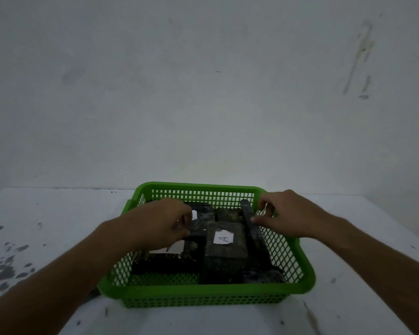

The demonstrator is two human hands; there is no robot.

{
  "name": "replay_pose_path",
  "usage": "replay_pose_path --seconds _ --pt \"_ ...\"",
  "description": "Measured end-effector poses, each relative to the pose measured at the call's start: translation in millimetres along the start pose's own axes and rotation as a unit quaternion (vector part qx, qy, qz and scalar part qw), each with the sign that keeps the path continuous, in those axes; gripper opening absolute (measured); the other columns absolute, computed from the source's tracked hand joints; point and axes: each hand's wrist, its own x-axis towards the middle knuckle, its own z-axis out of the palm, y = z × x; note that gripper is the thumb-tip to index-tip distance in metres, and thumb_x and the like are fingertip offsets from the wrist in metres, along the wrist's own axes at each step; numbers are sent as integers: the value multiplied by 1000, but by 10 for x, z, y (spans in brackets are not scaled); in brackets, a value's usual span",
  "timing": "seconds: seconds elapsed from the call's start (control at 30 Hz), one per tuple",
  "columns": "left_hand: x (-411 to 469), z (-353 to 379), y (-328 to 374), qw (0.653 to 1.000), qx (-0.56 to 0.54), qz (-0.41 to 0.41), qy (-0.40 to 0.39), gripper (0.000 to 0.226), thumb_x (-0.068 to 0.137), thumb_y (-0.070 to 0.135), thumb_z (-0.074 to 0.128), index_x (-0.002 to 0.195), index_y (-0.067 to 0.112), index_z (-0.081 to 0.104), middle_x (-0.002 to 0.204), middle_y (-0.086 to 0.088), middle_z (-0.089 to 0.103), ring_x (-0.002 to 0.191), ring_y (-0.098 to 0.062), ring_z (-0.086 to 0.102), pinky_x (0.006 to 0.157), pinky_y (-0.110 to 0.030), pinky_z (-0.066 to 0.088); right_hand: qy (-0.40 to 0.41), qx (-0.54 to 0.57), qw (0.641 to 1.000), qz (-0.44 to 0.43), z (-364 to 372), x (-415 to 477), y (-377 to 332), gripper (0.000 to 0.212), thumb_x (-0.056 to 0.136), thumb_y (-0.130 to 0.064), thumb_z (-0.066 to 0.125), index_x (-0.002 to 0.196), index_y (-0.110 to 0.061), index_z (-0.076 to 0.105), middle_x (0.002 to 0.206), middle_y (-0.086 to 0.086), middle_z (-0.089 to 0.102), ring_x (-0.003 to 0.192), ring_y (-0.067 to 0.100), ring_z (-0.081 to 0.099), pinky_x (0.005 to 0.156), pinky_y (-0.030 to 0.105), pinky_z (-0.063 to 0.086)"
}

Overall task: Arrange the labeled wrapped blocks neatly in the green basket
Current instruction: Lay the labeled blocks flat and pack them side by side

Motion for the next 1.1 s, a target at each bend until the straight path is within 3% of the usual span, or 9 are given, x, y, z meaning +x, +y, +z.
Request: replay_pose_path --seconds 0.13,0.4,0.5,0.57,0.63,0.7,0.83,0.93,1.1 --pt "255 55 148 996 -65 36 46 20 89 29 60 107 20 63 104 7 62 94 -8 57 79 -22 47 36 -111 993 -23 194 -149 -83 56 80 -73 51 111 -26 55 98 0 71 91 24 66 84 36 44" --pt "702 195 214 996 -66 56 20 20 86 17 64 106 18 63 101 4 61 92 -12 58 85 -33 50 48 -59 997 -30 289 -204 -70 33 85 -43 53 107 -19 45 93 5 66 86 30 60 89 42 41" --pt "846 195 205 996 -61 69 -3 25 85 18 67 110 18 64 107 2 64 93 -11 58 86 -33 51 77 -41 996 -28 268 -205 -28 26 91 -38 48 106 -18 45 84 5 65 71 29 56 74 38 42" --pt "914 185 184 995 -66 71 -16 25 86 17 66 110 18 64 109 1 65 92 -9 58 85 -33 52 79 -15 997 -19 221 -204 -1 22 94 -37 45 106 -18 46 71 0 56 59 23 49 56 32 31" --pt "970 194 153 995 -67 71 -25 24 86 18 66 110 18 65 109 1 65 92 -8 58 85 -33 52 75 -29 997 -14 203 -197 12 21 96 -35 43 106 -17 45 64 -5 46 52 17 43 49 31 23" --pt "1022 233 125 995 -59 68 -42 26 85 23 68 110 18 65 107 1 65 92 -11 59 82 -32 51 59 -85 994 -22 206 -204 -6 23 95 -30 45 111 -14 43 70 -4 48 53 17 41 56 32 27" --pt "1110 338 107 992 -56 80 -76 25 83 27 71 106 21 67 96 9 62 87 -8 59 74 -22 44 13 -180 982 -50 210 -227 -96 32 91 -25 54 119 -11 44 98 8 66 70 28 53 71 35 29" --pt "1160 365 105 990 -71 77 -91 24 83 25 71 106 21 68 102 6 68 88 -7 62 76 -21 47 8 -203 978 -47 198 -207 -140 31 92 -26 55 117 -11 45 94 7 67 56 20 37 74 37 28" --pt "1220 382 85 989 -61 67 -117 31 83 36 69 110 21 66 108 3 67 93 -9 63 83 -31 53 -25 -134 990 -23 175 -191 -92 37 89 -18 53 122 -12 37 79 -1 57 67 25 46 78 41 27"
